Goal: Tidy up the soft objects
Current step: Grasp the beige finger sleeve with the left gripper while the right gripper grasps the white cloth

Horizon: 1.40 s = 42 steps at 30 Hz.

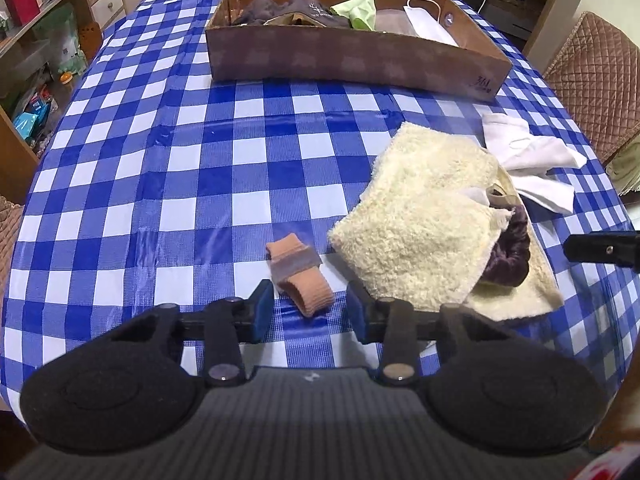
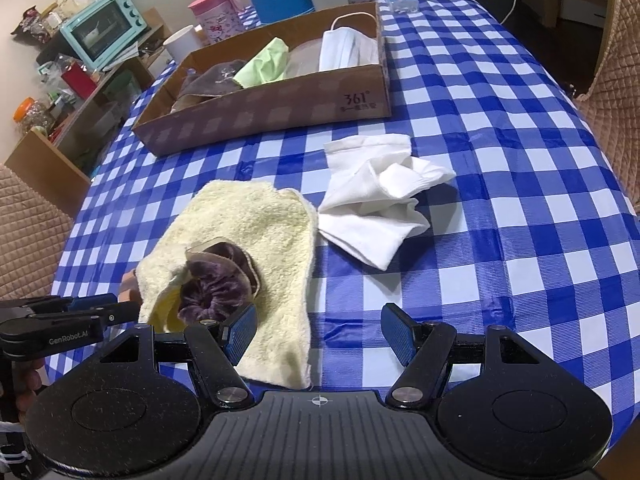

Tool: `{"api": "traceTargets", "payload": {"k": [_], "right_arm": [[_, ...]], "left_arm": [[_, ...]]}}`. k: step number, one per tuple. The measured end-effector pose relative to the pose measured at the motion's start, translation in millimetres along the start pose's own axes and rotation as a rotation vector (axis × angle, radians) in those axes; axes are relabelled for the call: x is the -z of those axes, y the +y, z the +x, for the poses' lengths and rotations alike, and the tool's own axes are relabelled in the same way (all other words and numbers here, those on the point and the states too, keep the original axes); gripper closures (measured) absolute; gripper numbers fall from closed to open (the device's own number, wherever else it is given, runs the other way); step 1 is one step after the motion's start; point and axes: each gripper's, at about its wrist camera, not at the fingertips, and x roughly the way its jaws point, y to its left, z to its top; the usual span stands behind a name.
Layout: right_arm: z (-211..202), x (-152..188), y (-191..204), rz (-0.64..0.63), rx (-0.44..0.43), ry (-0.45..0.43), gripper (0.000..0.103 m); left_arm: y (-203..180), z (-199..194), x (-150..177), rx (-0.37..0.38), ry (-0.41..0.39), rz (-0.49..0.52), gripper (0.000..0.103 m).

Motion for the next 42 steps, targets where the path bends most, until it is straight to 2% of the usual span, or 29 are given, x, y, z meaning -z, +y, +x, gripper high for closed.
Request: {"api": "traceTargets", "payload": {"k": [6, 11, 13, 20, 24, 29, 33, 38, 42], "right_arm": [[0.1, -3.4, -5.4, 0.012, 0.005, -0.005, 0.035], [-0.2, -6.7, -8.8, 0.017, 0.004, -0.015, 0.035], [-0.5, -8.4, -10.3, 0.02, 0.003, -0.023, 0.035], [-7.8, -22.3, -22.6, 0.072, 0.007, -0.123, 0.035], [-10.8, -37.4, -39.5, 0.168, 0.015, -0.196, 0.035], [5.5, -51.8, -71.3, 0.375, 0.018, -0.197, 0.035], [23.3, -60.6, -84.2, 0.459, 0.026, -0.184, 0.035], [38.3, -60.9, -79.6, 0.411, 0.042, -0.153, 0.035], [48.2, -53.2, -63.2, 0.29, 0.069, -0.134, 0.036]], "left_arm": [[0.3, 5.3, 0.0, 0.007, 0.002, 0.004, 0.086], [3.6, 4.2, -1.8, 0.004, -0.015, 0.01, 0.09], [6.0, 3.0, -3.4, -0.001, -0.024, 0.011, 0.096], [19.0, -0.6, -13.8, -0.035, -0.061, -0.014, 0.097], [25.1, -0.8, -22.0, -0.053, -0.075, -0.03, 0.097], [28.0, 0.1, -31.2, -0.057, -0.088, -0.035, 0.097], [28.0, 3.0, -34.4, -0.057, -0.084, -0.035, 0.097], [26.6, 7.5, -34.9, -0.051, -0.072, -0.033, 0.097], [26.3, 10.8, -34.5, -0.045, -0.062, -0.034, 0.097]]}}
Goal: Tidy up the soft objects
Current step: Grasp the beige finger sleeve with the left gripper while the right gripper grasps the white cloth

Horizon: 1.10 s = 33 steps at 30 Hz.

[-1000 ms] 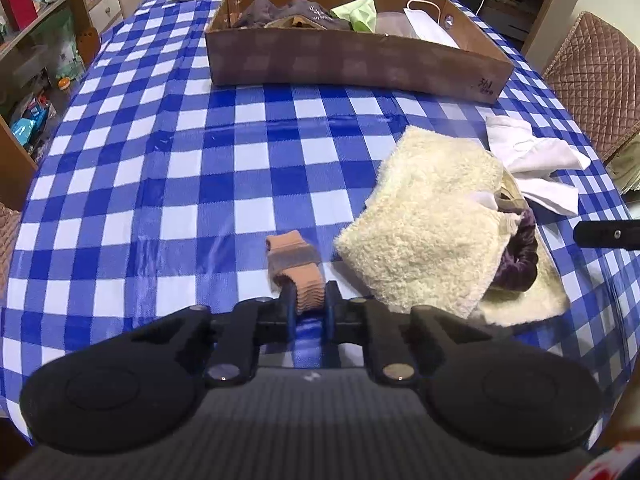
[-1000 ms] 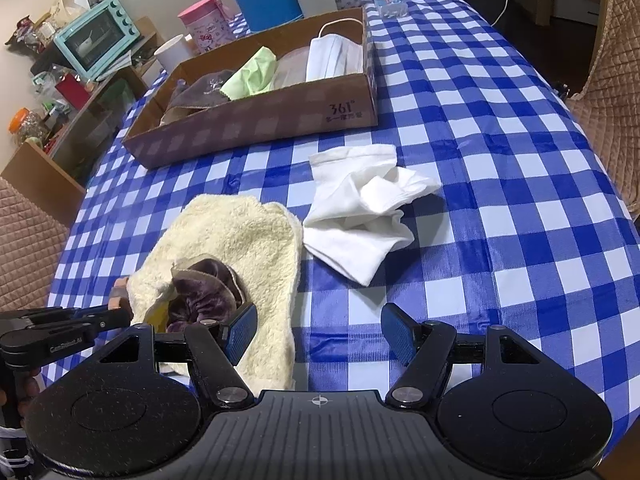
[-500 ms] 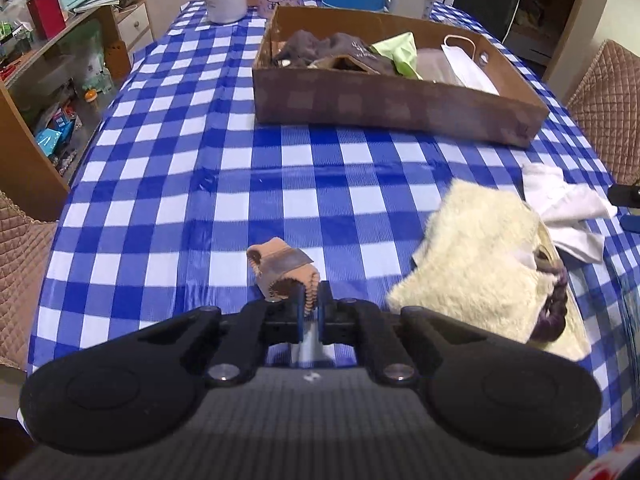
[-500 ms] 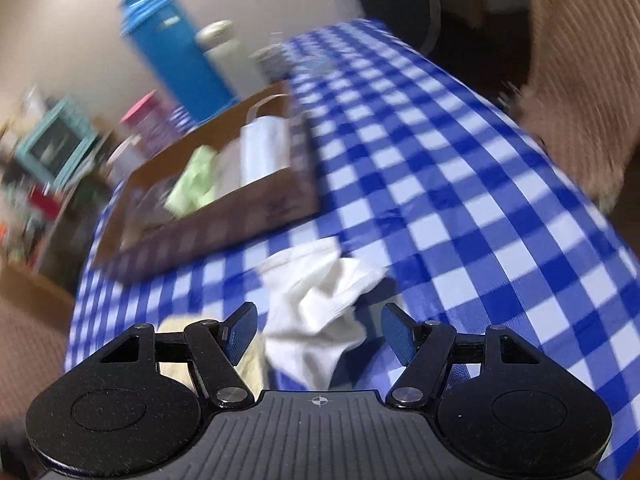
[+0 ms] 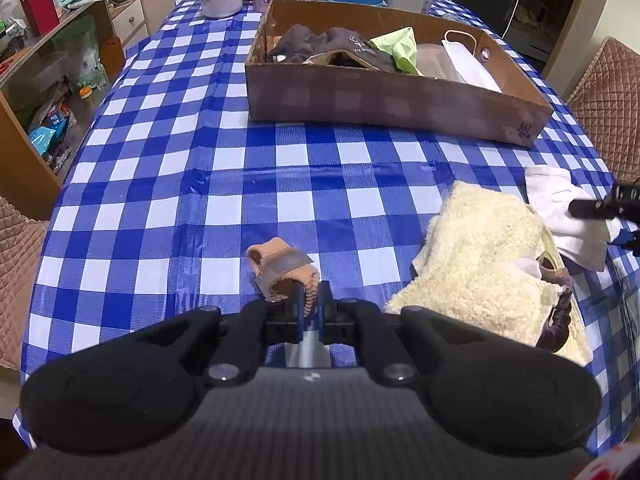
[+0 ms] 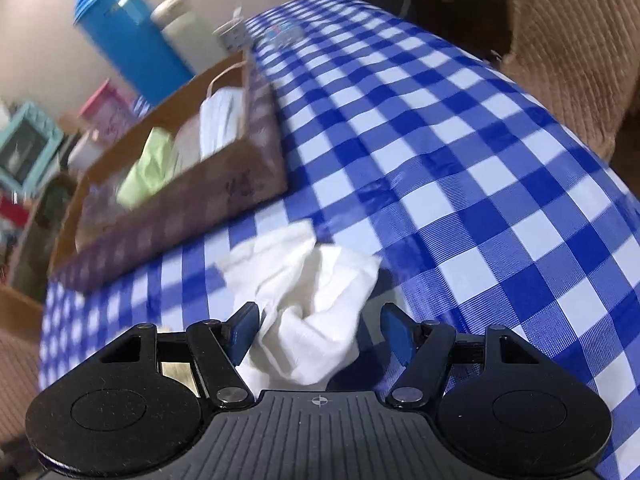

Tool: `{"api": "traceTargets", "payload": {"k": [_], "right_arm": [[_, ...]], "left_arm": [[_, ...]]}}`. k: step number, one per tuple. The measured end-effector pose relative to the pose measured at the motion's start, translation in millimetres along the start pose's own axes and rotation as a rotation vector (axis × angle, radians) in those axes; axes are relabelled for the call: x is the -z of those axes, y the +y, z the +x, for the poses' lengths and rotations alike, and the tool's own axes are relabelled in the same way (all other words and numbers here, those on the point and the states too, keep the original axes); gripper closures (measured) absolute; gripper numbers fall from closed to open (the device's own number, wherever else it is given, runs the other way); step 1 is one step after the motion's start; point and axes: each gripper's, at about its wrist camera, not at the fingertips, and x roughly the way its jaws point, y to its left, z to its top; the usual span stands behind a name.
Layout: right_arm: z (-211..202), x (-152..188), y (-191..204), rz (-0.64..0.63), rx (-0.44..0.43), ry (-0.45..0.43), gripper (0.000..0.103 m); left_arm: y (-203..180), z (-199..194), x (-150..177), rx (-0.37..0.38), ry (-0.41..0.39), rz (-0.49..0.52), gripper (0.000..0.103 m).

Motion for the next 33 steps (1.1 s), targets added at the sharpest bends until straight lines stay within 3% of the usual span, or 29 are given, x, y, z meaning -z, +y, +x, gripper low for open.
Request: {"api": "traceTargets", "payload": {"k": [4, 6, 15, 23, 33], "right_arm": [[4.8, 12.8, 12.5, -0.117, 0.032, -0.025, 0.045], [7.2, 16.5, 18.4, -0.176, 0.035, -0.028, 0.056], [13.6, 34.7, 37.5, -0.408, 0.02, -0.042, 0.088], [9.8, 36.0, 41.4, -0.435, -0.002, -0.012, 0.09], [-5.4, 31.9, 41.0, -0.419, -0.026, -0.036, 0.09]], "left_arm": [[-1.2, 2.5, -0.9, 0.005, 0.006, 0.003, 0.097], [-2.0, 3.0, -1.8, 0.009, 0.006, 0.007, 0.097], [-7.3, 4.6, -3.3, 0.019, 0.009, 0.022, 0.097], [-8.5, 0.8, -4.1, 0.012, -0.004, 0.032, 0.097], [-6.6, -9.8, -2.8, 0.004, -0.028, 0.027, 0.097]]}}
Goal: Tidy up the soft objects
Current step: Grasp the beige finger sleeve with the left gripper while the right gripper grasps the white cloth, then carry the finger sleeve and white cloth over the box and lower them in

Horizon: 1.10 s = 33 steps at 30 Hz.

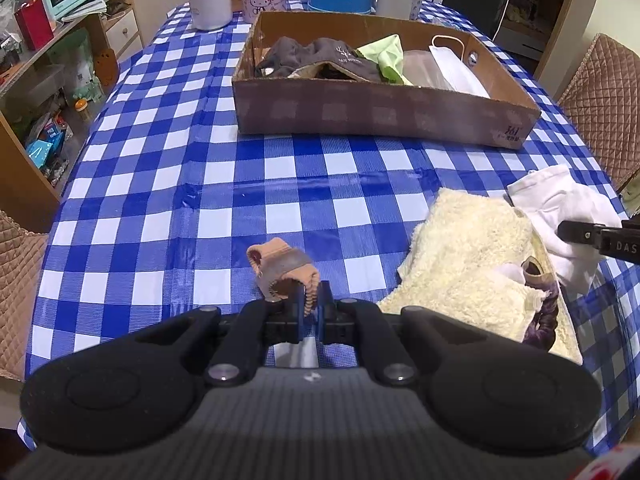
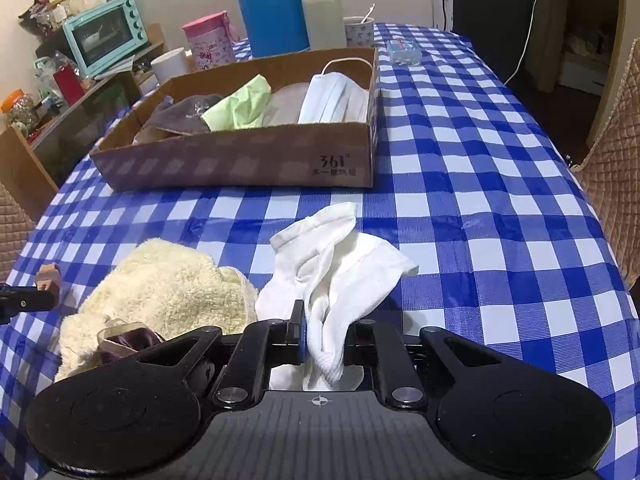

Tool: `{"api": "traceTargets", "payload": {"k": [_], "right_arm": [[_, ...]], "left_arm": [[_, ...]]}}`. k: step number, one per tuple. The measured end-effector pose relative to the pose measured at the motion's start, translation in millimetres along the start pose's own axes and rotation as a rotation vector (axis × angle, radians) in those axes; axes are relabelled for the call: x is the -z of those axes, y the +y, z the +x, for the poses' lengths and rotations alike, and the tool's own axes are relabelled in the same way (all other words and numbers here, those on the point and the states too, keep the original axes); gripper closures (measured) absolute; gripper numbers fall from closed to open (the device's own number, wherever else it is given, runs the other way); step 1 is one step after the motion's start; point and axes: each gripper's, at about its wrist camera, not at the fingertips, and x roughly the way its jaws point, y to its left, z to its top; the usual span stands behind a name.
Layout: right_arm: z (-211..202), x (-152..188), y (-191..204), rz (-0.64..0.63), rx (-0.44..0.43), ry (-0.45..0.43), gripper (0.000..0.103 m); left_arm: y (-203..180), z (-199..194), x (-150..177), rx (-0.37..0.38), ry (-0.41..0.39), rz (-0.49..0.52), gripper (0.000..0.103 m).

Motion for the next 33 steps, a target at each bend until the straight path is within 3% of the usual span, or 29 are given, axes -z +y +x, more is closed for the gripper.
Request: {"api": "traceTargets", "payload": {"k": [15, 24, 33], "right_arm": [[-32.3, -27.9, -6.7, 0.014, -0.05, -0.087, 0.09], [-45.7, -73.3, 1.0, -0.011, -0.125, -0.171, 0.09], [-33.2, -124.1, 22.4, -0.04, -0.217, -0.229, 0.09]], "left_arm": [[14.6, -29.5, -18.3, -0.033, -0.087, -0.002, 0.097], [8.0, -37.0, -59.0, -0.02, -0.165, 0.051, 0.097], [-21.1, -23.5, -109.7, 0.032, -0.228, 0.144, 0.097]]}}
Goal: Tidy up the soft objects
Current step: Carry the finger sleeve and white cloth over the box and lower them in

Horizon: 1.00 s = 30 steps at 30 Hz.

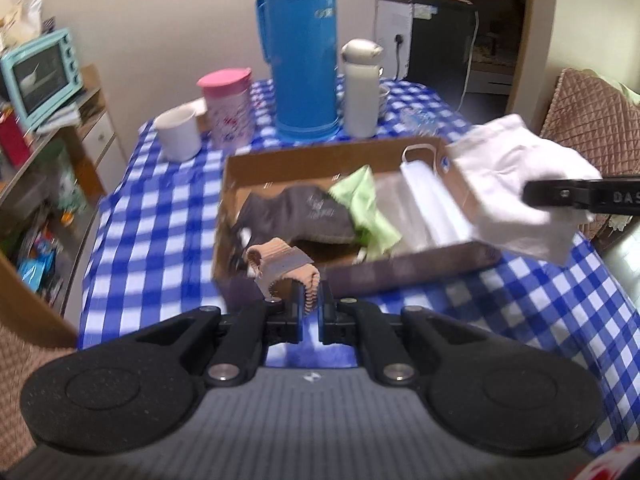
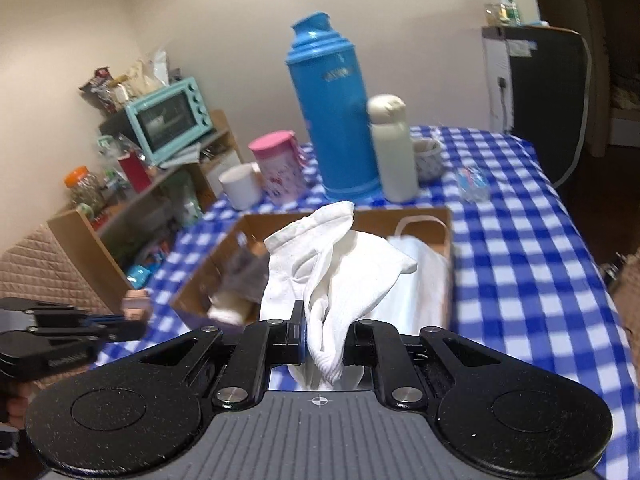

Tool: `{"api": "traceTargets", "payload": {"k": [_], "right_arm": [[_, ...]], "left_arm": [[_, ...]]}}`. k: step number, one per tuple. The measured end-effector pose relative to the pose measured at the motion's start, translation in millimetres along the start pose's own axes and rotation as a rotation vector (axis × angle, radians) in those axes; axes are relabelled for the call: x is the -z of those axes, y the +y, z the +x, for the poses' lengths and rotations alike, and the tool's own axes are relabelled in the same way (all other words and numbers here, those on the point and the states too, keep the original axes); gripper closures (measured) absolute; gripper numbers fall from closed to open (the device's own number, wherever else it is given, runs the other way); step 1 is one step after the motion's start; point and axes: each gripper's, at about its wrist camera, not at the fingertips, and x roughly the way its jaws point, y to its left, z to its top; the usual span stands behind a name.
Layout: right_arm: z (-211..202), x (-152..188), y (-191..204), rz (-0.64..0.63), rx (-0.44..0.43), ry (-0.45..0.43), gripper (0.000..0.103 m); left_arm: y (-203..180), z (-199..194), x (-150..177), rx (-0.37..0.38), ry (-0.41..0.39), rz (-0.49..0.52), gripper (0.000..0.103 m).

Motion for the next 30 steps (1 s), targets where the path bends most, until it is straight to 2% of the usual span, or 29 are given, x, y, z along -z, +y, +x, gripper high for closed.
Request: {"api": "traceTargets", "payload": {"k": [8, 16, 30], "right_arm": [[33.9, -29.2, 5.4, -0.004, -0.038, -0.014, 0.09], [70.2, -39.1, -0.3, 0.02, -0.049, 0.02, 0.09], [140.2, -29.6, -20.8, 0.111, -0.042, 0.149, 0.09]], "left_arm": [[-2.5, 31.7, -39.6, 0.037, -0.027, 0.035, 0.097], [1.3, 65.7, -62.4, 0.063, -0.015, 0.059, 0.097], [7.7, 126.6, -67.5, 0.104, 0.079, 0.06, 0.097]]}}
